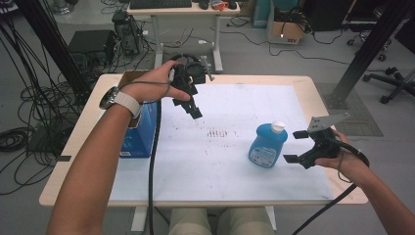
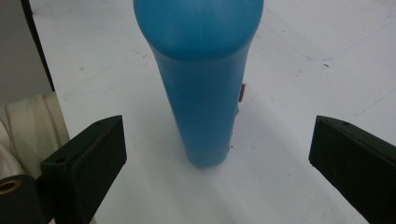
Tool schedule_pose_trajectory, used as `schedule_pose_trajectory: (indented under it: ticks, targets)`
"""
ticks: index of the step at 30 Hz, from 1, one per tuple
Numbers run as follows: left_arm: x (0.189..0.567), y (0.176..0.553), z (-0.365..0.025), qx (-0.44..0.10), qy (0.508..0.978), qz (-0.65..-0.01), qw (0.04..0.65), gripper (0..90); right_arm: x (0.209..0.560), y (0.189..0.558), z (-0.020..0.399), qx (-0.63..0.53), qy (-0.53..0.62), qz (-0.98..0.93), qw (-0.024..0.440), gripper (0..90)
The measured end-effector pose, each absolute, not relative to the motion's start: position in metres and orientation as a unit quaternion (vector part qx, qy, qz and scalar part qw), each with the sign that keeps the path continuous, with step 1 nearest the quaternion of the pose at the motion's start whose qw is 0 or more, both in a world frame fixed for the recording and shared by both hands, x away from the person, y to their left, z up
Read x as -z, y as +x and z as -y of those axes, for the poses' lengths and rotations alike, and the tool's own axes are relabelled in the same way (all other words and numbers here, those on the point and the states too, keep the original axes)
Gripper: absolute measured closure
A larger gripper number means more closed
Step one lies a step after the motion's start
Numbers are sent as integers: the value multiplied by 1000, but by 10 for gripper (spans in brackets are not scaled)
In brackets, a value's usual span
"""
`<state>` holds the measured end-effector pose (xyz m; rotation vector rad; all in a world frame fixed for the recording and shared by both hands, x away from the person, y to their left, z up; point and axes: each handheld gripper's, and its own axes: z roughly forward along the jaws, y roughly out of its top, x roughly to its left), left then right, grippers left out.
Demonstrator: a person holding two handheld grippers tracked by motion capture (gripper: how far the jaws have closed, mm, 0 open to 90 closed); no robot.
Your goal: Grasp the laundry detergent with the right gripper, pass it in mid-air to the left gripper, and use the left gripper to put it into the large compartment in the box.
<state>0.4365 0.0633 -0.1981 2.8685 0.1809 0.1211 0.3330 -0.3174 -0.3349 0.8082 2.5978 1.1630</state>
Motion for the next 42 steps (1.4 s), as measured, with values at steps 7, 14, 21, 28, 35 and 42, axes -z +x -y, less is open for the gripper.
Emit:
schedule_pose_trajectory:
  ticks: [7,14,21,28,35,42]
  targets:
    - [198,437,-63,-41,989,-61,129,116,340,332,318,-406,270,-868,96,41]
    - [198,436,-62,-40,989,-63,127,116,344,331,320,-419,265,-862,103,46]
    - [198,436,-63,-41,989,-63,129,117,348,331,319,-426,267,-858,101,51]
    - [198,437,-63,-41,989,-62,128,117,350,331,319,-430,268,-856,101,53]
    - [199,437,-62,-40,989,-62,127,117,350,331,320,-432,269,-855,100,56]
    - [199,438,-61,-41,989,-60,128,118,350,330,321,-433,273,-853,98,58]
